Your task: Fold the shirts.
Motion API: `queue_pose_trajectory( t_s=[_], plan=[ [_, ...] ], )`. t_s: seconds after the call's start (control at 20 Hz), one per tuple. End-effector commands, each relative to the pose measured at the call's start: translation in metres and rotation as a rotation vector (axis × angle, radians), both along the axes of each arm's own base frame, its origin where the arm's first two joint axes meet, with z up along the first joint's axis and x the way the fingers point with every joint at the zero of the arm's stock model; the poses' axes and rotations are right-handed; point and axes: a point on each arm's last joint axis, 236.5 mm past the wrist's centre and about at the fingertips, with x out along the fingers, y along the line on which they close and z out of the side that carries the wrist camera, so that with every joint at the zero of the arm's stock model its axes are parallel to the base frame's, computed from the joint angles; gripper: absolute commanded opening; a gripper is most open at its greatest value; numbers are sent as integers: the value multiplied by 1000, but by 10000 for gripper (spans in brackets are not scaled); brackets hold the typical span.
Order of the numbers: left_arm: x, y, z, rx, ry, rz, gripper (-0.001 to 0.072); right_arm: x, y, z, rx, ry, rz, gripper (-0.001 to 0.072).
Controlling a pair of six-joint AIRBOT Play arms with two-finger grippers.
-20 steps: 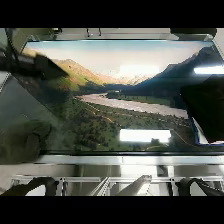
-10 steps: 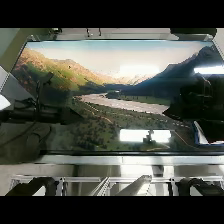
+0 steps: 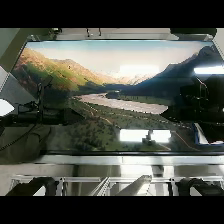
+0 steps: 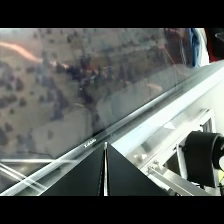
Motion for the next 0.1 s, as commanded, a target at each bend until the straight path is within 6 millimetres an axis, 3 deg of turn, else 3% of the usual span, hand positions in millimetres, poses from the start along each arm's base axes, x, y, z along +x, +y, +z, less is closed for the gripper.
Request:
queue_pose_trajectory(
  t_s=[0.0,0.05],
  plan=[
    [3,1,0,1,-8,10,12,0,0,0,0,1,0,18],
    [2,1,0,1,-7,9,12,0,0,0,0,1,0,18]
  ],
)
